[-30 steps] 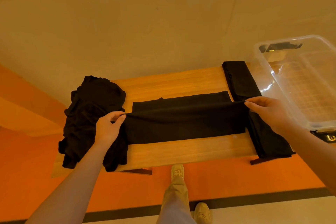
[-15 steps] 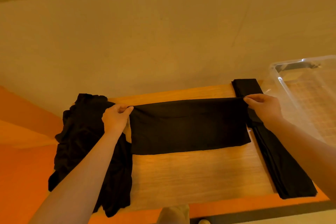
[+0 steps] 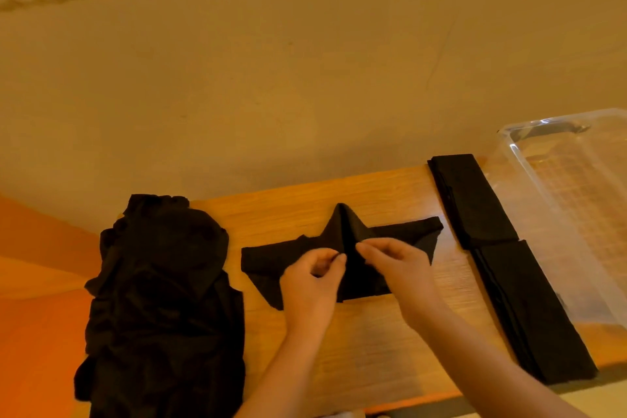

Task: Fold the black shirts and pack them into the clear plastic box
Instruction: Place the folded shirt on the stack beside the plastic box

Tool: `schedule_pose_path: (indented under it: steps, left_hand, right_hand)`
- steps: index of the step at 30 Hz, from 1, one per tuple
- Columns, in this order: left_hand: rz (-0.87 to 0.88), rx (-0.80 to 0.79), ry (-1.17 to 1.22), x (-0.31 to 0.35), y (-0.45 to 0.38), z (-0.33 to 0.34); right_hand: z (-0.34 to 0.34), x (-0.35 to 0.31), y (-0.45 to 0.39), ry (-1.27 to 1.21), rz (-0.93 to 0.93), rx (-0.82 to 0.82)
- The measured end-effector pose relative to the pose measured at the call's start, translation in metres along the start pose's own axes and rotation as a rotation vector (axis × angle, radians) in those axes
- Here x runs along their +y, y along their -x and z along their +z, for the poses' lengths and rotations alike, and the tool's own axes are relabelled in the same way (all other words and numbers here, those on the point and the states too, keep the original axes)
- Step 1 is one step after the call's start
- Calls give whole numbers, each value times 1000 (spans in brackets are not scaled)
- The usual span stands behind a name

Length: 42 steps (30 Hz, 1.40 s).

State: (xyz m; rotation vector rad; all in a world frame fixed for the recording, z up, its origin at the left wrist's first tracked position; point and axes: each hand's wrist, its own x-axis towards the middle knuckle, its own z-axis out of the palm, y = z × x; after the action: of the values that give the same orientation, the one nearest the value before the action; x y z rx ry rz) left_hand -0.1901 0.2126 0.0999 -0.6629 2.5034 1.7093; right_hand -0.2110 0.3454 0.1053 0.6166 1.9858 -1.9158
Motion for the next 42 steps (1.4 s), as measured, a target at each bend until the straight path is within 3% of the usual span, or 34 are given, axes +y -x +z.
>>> schedule_pose_path:
  steps: [15, 28, 35, 39, 42]
  left_hand:
    - [93, 111, 116, -15, 19, 11]
    - [171, 157, 144, -18, 31, 20]
    - [107, 54, 154, -18, 32, 22]
    - [-55, -43, 347, -16, 31, 17]
    - [-22, -72, 273, -13, 19, 8]
  right_hand:
    - [24, 23, 30, -215, 52, 44]
    - [21, 18, 33, -419, 119, -95]
    - [18, 16, 32, -451, 148, -124]
    - [15, 15, 27, -343, 146, -89]
    - [14, 15, 24, -264, 125, -36]
